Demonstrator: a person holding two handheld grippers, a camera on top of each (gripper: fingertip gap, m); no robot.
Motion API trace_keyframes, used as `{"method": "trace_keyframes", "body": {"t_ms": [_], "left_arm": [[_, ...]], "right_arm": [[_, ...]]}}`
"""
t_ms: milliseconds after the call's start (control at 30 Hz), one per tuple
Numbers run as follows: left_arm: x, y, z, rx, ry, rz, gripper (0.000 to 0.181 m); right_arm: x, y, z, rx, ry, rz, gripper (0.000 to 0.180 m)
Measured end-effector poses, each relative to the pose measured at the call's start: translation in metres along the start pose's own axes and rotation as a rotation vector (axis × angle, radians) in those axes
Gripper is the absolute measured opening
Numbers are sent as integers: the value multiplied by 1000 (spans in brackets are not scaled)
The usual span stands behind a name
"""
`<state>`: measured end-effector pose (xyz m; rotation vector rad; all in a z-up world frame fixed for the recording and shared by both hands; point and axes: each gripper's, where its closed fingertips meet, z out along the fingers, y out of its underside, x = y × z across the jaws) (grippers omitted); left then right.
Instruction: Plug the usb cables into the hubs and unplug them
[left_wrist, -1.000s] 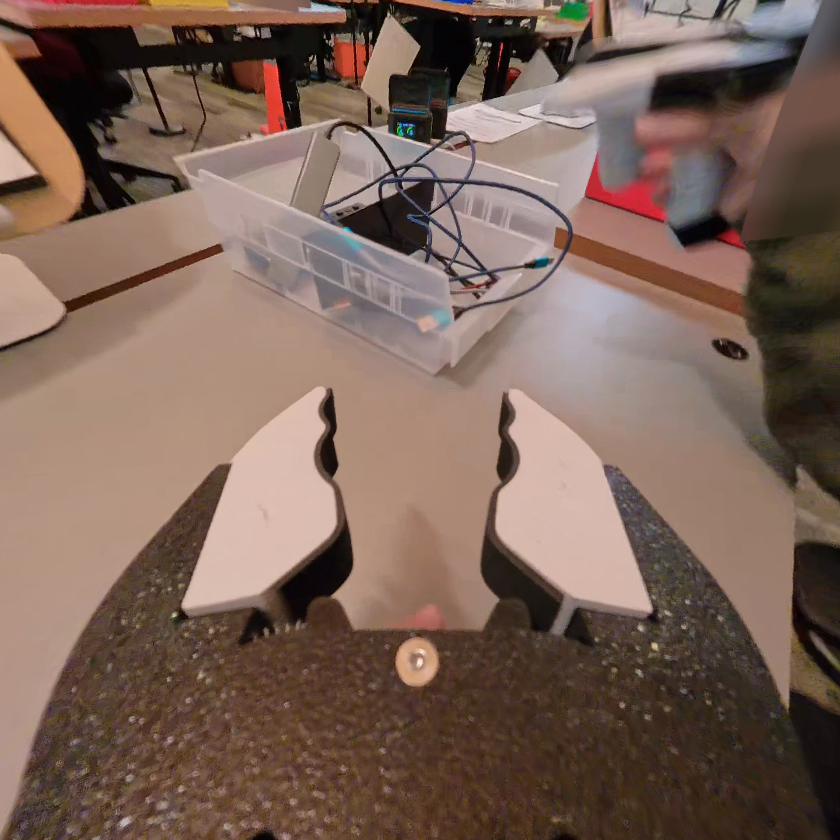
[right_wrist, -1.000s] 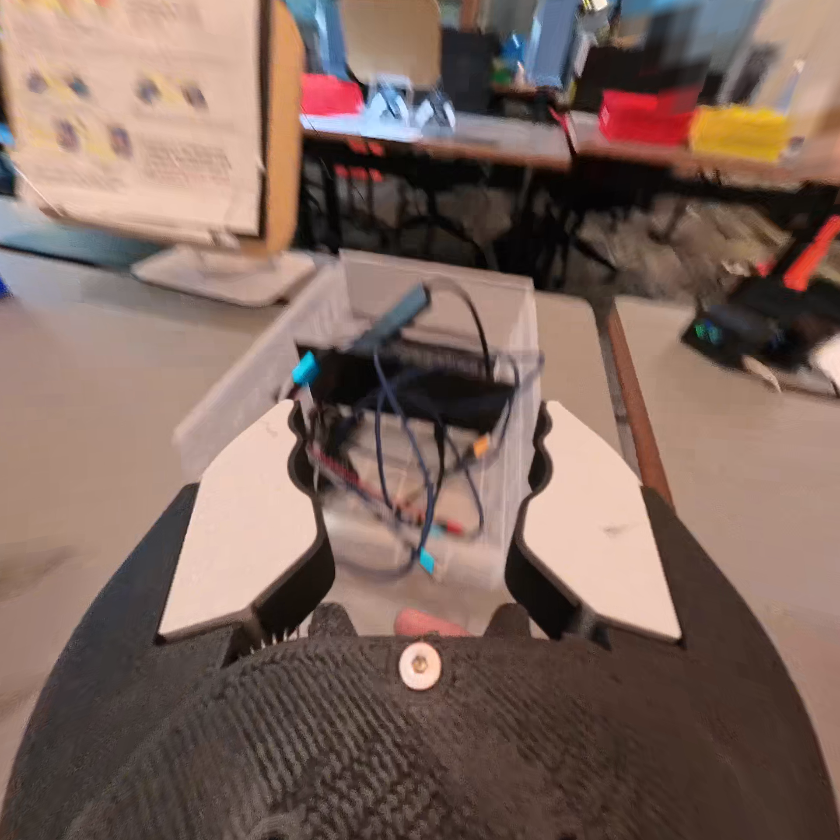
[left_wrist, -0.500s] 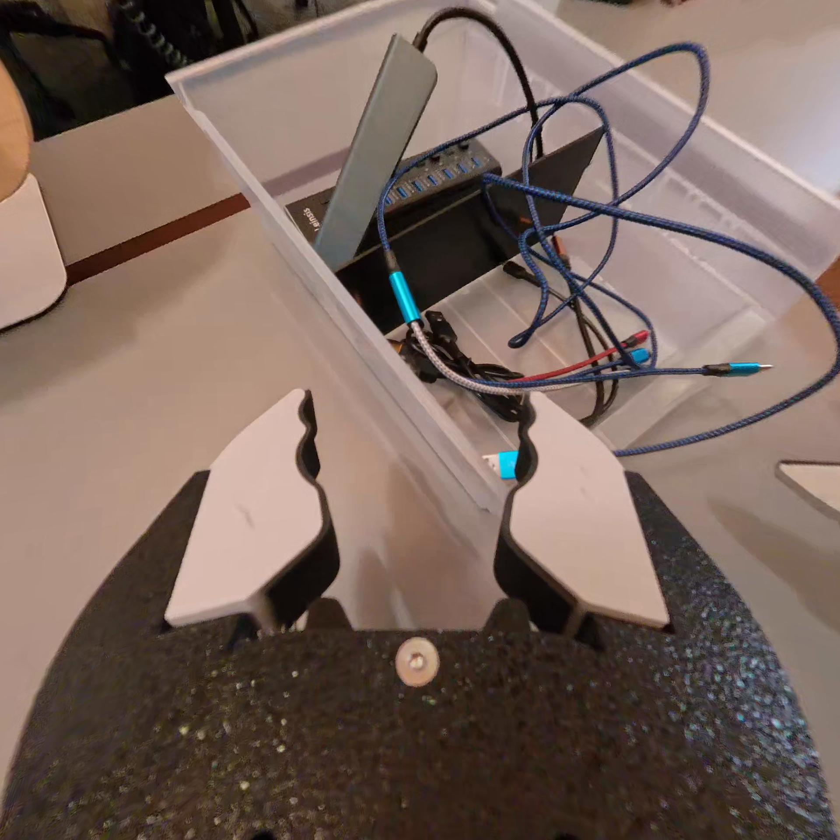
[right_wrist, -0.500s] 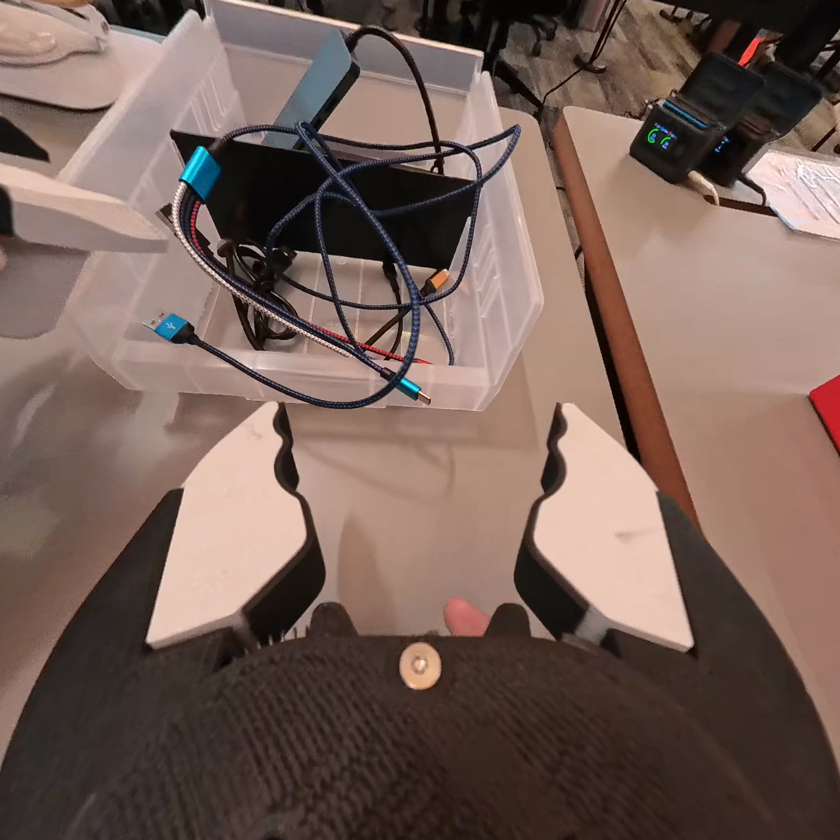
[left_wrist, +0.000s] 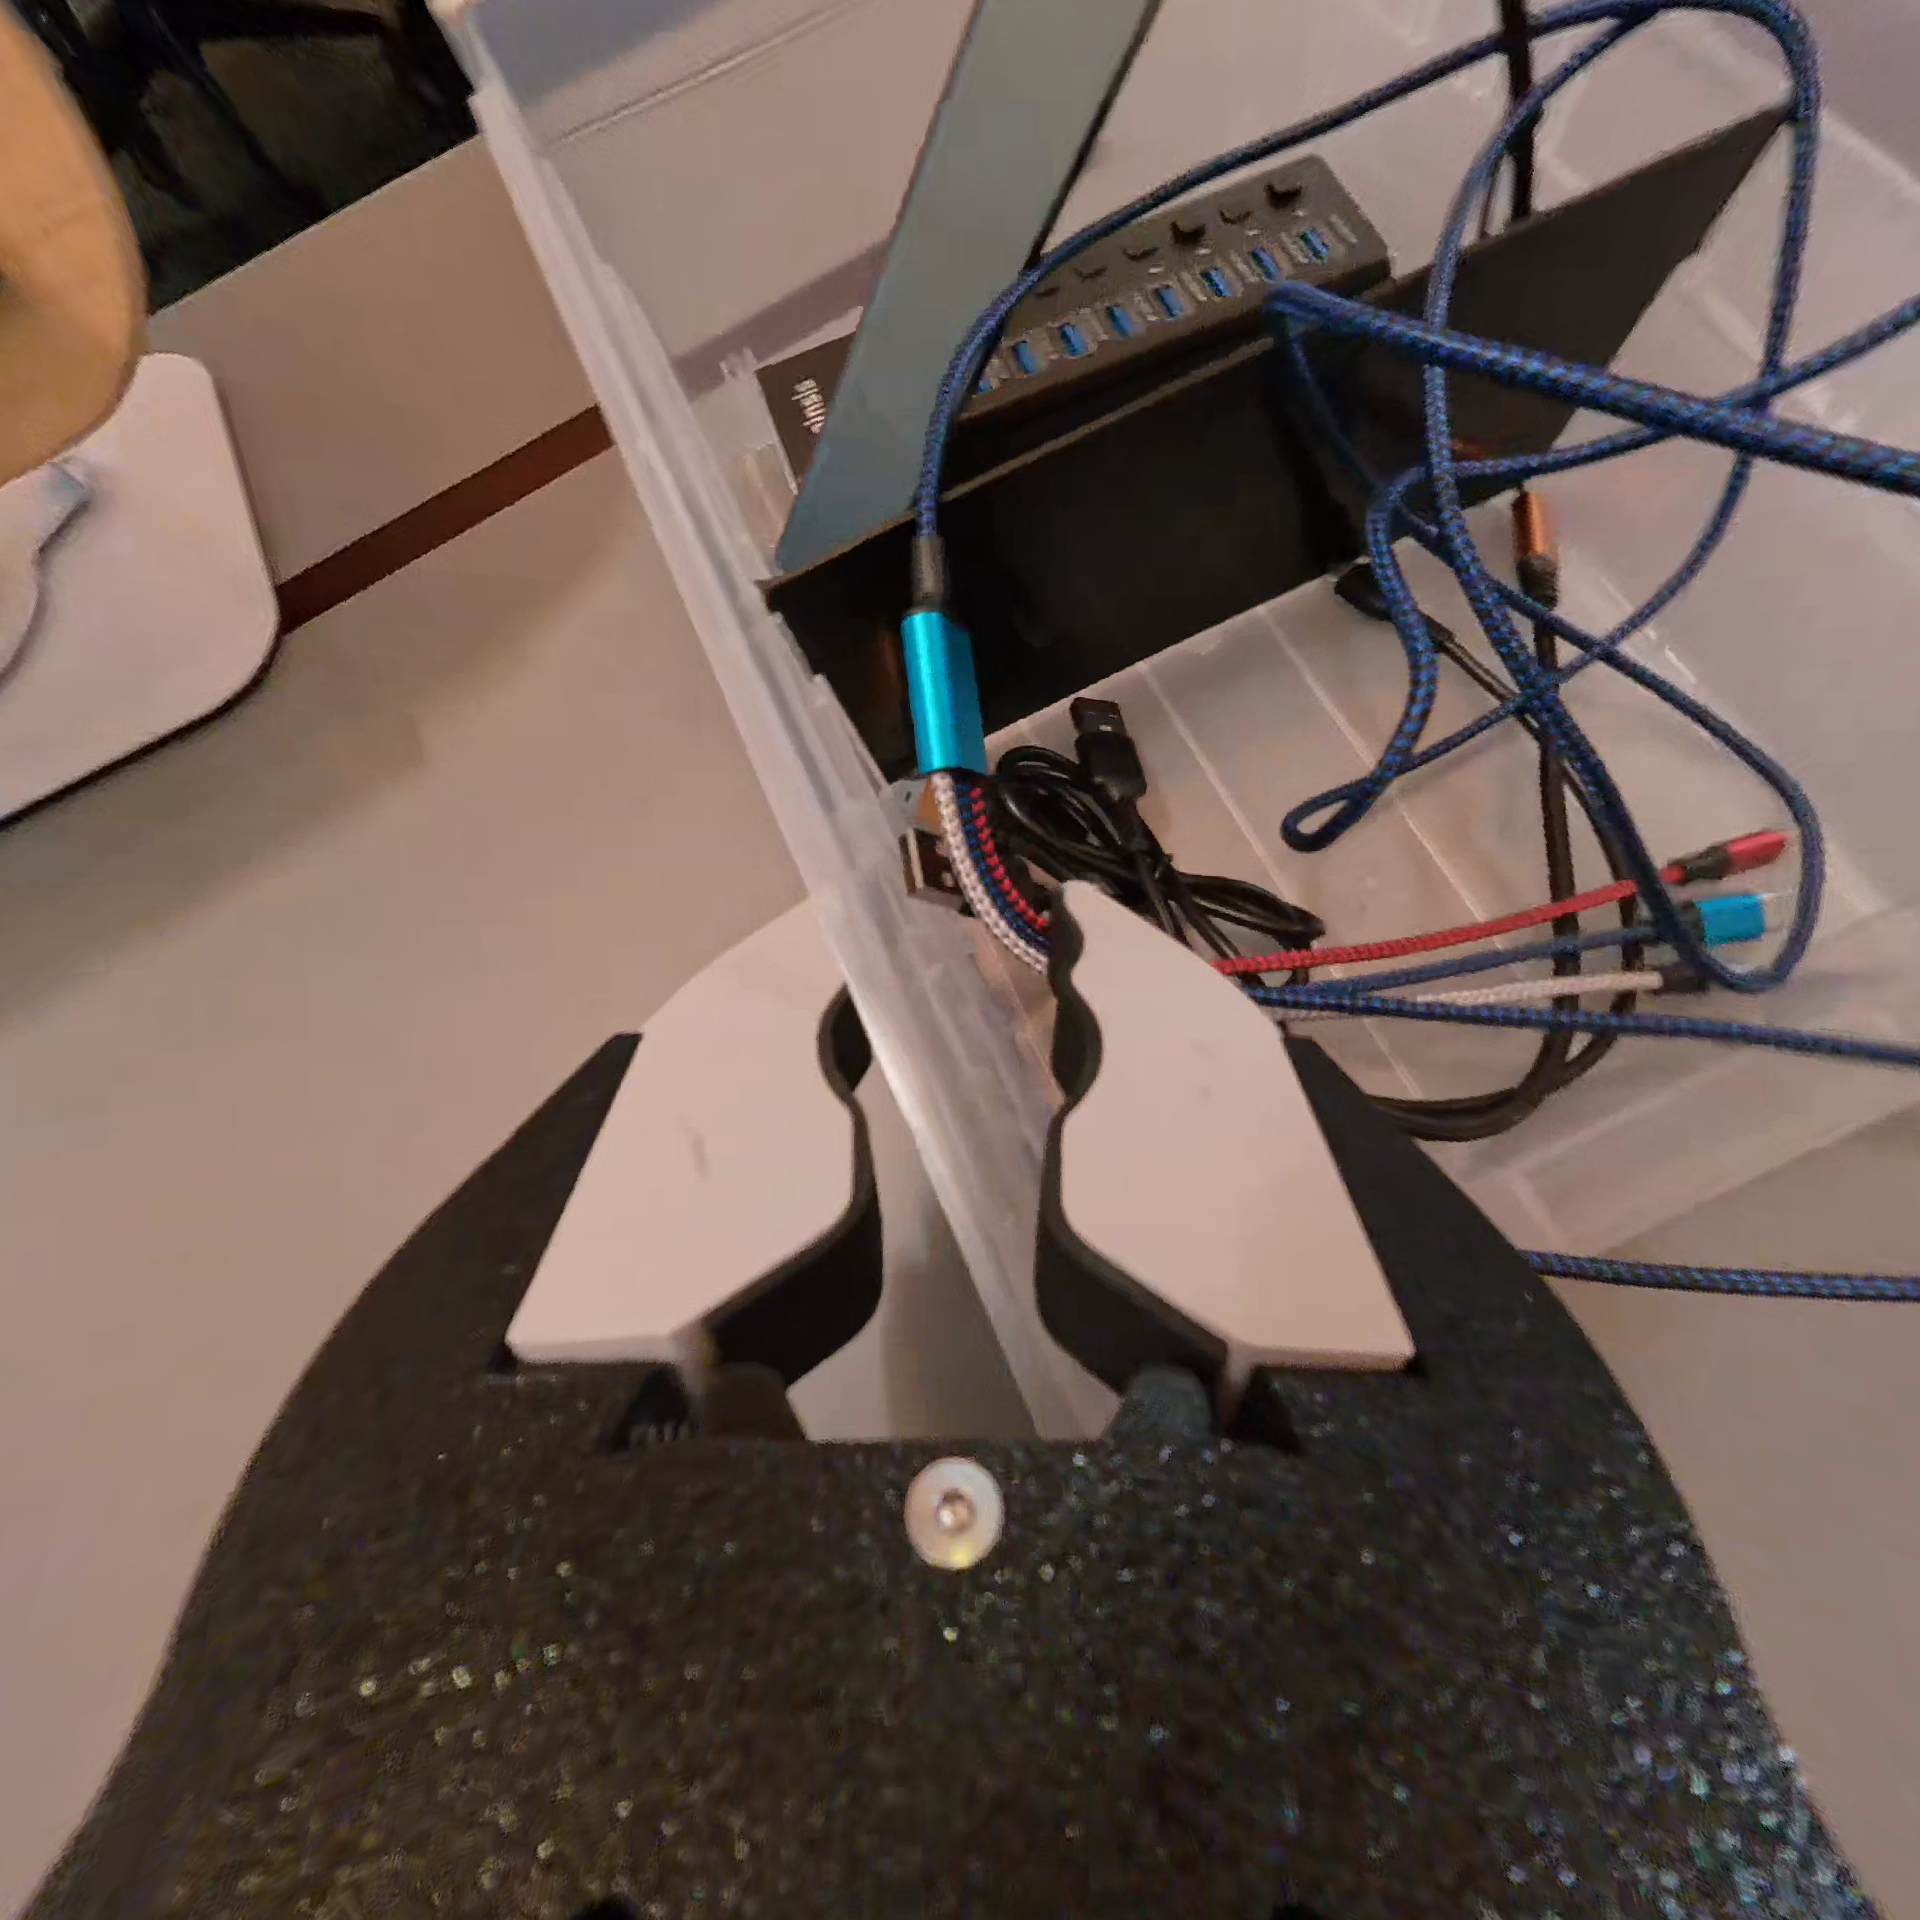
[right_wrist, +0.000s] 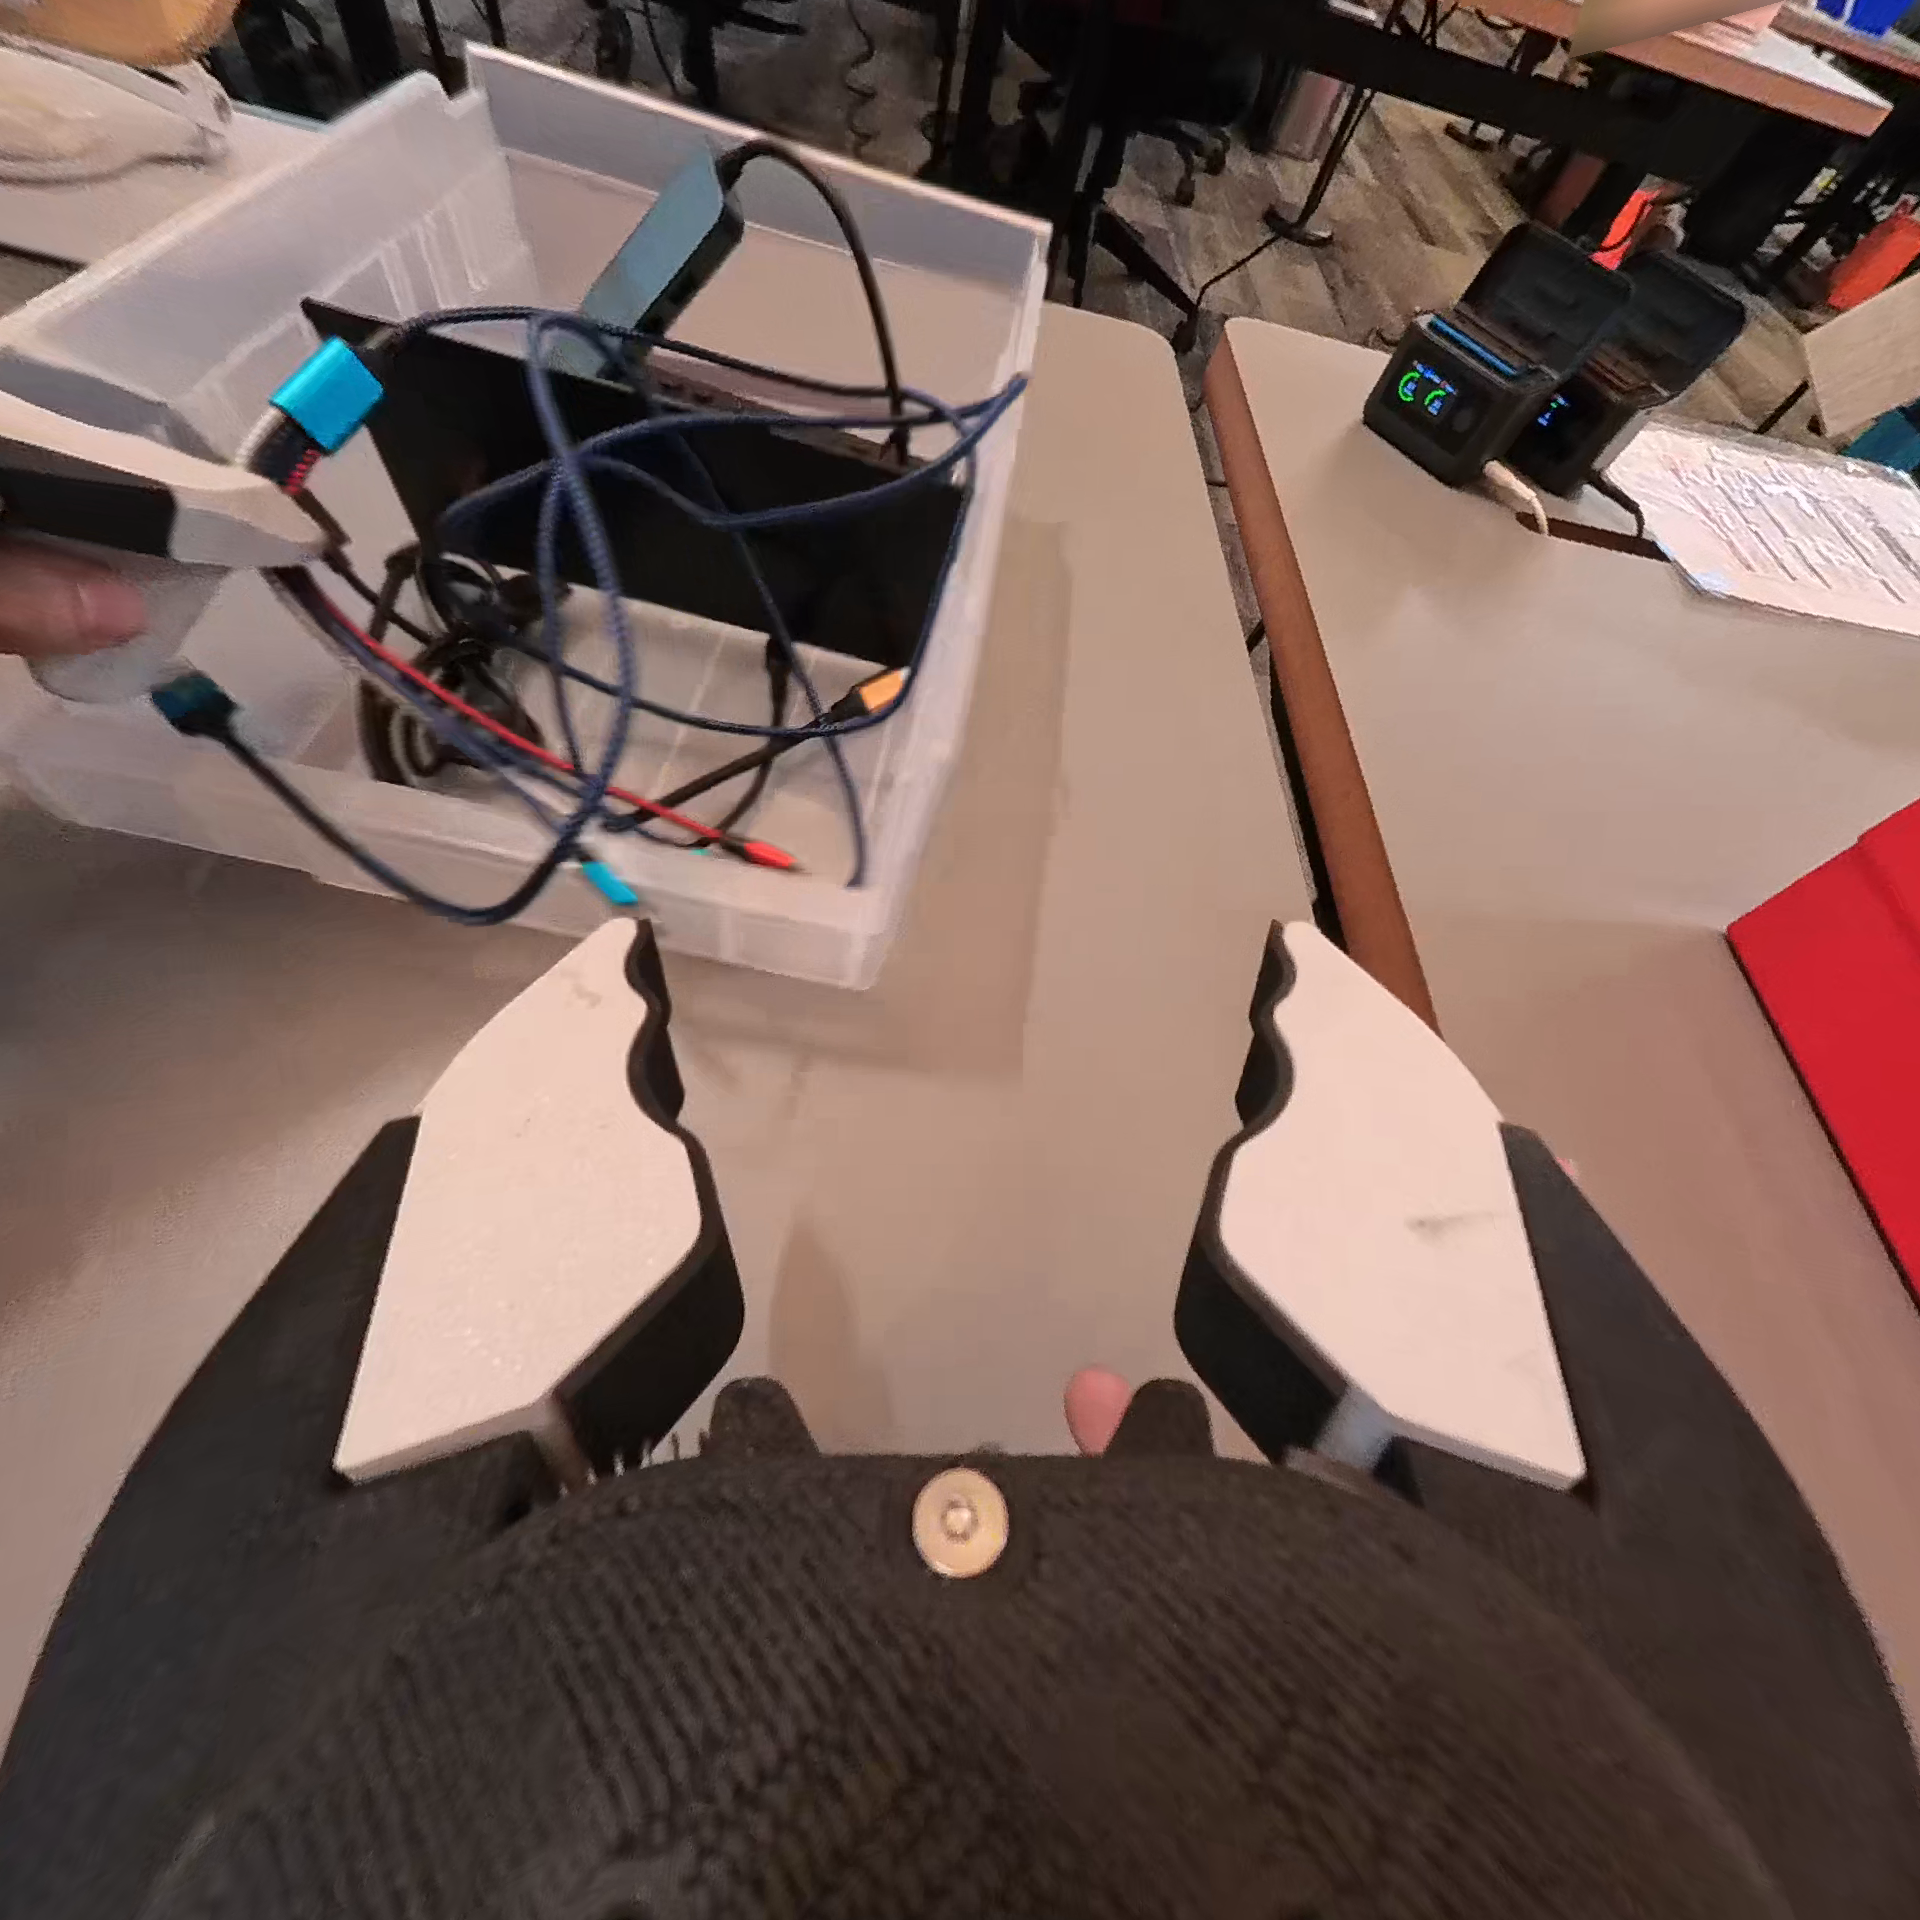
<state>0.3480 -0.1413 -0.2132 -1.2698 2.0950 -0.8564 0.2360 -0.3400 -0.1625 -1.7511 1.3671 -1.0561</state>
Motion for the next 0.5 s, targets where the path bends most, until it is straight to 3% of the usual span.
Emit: {"method": "trace_keyframes", "body": {"t_ms": [233, 500], "left_arm": [[-58, 45, -42, -1, 101, 88, 19], [-112, 145, -145, -69, 215, 168, 15]], "right_arm": [[5, -12, -8, 68, -28, 36, 103], [-46, -42, -14, 150, -173, 22, 101]]}}
